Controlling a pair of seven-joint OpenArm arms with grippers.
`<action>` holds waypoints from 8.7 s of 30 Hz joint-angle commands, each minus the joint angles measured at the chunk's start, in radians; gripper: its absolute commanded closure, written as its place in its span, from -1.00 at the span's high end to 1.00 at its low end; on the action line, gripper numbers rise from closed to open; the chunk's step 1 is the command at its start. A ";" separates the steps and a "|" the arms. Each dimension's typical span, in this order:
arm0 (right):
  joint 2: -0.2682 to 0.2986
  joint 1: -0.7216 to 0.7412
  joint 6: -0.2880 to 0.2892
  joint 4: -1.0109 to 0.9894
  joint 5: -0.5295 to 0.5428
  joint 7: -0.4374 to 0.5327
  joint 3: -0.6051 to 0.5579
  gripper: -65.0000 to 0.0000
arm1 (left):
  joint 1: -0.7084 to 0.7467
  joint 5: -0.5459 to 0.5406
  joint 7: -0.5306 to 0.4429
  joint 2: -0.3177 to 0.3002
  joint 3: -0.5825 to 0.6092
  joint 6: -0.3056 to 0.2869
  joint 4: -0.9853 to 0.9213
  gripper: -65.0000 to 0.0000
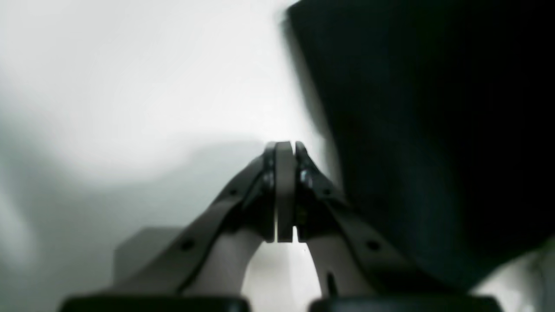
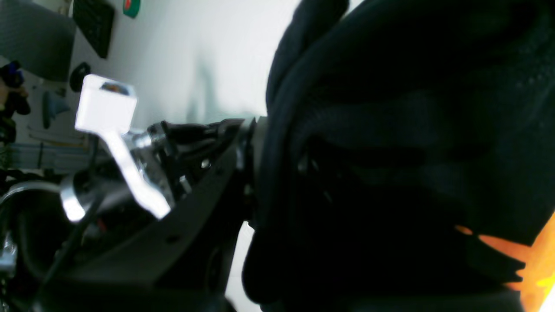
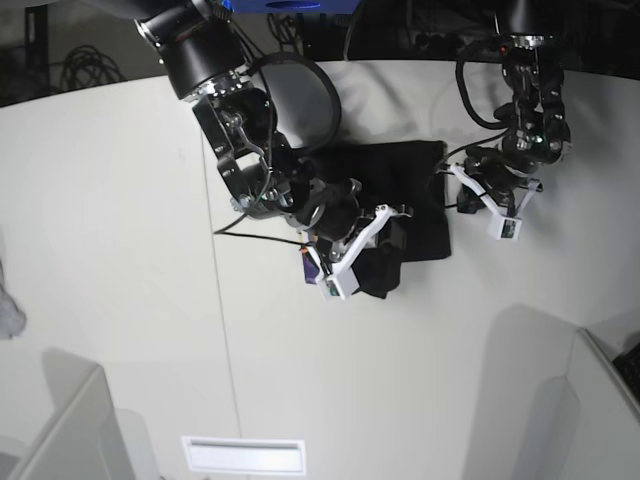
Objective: Fold the T-shirt properly
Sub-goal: 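Fold the strip end with the right gripper over toward the left gripper, then press the folded bundle down with the right gripper and release, then raise the right gripper away and grasp the bundle edge with the left gripper, then rotate the folded bundle with the left gripper so the sun print faces the robot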
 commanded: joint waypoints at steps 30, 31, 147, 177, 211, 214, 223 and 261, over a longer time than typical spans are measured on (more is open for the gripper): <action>-0.009 0.079 0.010 -0.138 0.012 0.104 -0.106 -1.00 | 0.308 -0.003 -0.021 -0.044 -0.476 -0.167 0.022 -1.00; -0.009 0.079 0.010 -0.138 0.012 0.104 -0.106 -1.00 | 0.301 -0.003 -0.021 -0.044 -0.477 -0.167 0.013 -1.00; 0.008 0.182 -0.044 -0.082 0.013 -0.036 -0.264 -1.00 | 0.307 -0.012 -0.020 -0.058 -0.477 -0.176 0.085 -1.00; 0.355 -0.383 0.103 0.307 0.016 -0.024 0.385 -1.00 | 0.031 -0.414 0.060 0.063 -0.286 -0.306 -0.079 1.00; 0.355 -0.521 0.137 0.305 0.021 0.119 0.469 -1.00 | -0.023 -0.411 0.057 -0.063 0.038 -0.090 -0.253 -1.00; 0.333 -0.546 0.137 0.305 0.021 0.117 0.529 -1.00 | -0.060 -0.411 0.057 -0.107 0.115 -0.081 -0.254 -1.00; 0.273 -0.616 0.137 0.305 0.021 0.117 0.710 -1.00 | -0.216 -0.411 0.057 -0.279 0.413 -0.079 -0.253 -1.00; 0.082 -0.753 0.138 0.305 0.015 0.124 0.913 -1.00 | -0.612 0.450 0.056 -0.055 1.085 -0.368 -0.230 -1.00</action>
